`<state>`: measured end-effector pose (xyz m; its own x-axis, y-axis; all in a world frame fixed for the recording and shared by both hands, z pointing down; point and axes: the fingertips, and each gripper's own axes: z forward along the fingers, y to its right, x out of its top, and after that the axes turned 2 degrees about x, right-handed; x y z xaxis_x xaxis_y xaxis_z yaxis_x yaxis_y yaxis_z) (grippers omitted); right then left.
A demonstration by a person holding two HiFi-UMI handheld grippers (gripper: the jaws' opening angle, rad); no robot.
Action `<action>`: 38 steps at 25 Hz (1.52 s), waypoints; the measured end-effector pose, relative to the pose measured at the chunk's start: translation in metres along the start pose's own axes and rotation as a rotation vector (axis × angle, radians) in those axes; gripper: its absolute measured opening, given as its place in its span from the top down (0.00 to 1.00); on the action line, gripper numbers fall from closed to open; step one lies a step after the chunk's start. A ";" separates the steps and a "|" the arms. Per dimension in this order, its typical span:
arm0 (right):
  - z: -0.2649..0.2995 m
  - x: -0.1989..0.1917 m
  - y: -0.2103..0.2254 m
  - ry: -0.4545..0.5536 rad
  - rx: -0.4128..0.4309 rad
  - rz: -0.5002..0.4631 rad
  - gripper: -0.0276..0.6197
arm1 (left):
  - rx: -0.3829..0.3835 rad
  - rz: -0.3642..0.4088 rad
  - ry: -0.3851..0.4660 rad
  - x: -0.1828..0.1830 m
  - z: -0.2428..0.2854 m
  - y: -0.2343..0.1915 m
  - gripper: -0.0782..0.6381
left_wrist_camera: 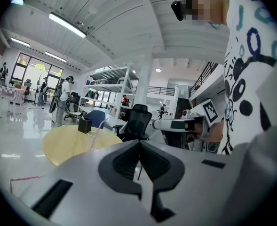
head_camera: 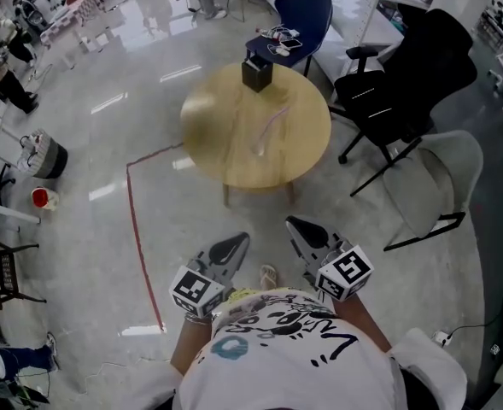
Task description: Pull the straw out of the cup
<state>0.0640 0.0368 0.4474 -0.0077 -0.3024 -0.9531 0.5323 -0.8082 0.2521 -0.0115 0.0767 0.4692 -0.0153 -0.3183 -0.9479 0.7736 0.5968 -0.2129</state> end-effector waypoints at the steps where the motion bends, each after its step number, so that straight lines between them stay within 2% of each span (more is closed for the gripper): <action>1: 0.002 0.001 0.005 -0.001 0.003 0.002 0.91 | 0.006 -0.002 -0.004 -0.001 0.004 -0.003 0.87; 11: 0.005 0.002 0.044 -0.016 0.021 0.018 0.91 | 0.045 -0.010 -0.025 0.001 0.035 -0.020 0.87; 21: 0.017 -0.002 0.064 -0.018 0.035 0.050 0.91 | 0.072 -0.038 -0.054 -0.002 0.045 -0.026 0.87; 31: 0.054 0.014 0.100 -0.005 -0.011 0.049 0.91 | 0.025 -0.007 -0.053 0.013 0.084 -0.077 0.87; 38: 0.090 0.032 0.127 -0.003 -0.063 0.052 0.91 | -0.020 0.010 -0.046 0.040 0.109 -0.122 0.87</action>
<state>0.0556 -0.1211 0.4642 0.0187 -0.3448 -0.9385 0.5841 -0.7580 0.2901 -0.0378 -0.0894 0.4827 0.0215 -0.3452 -0.9383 0.7611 0.6142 -0.2085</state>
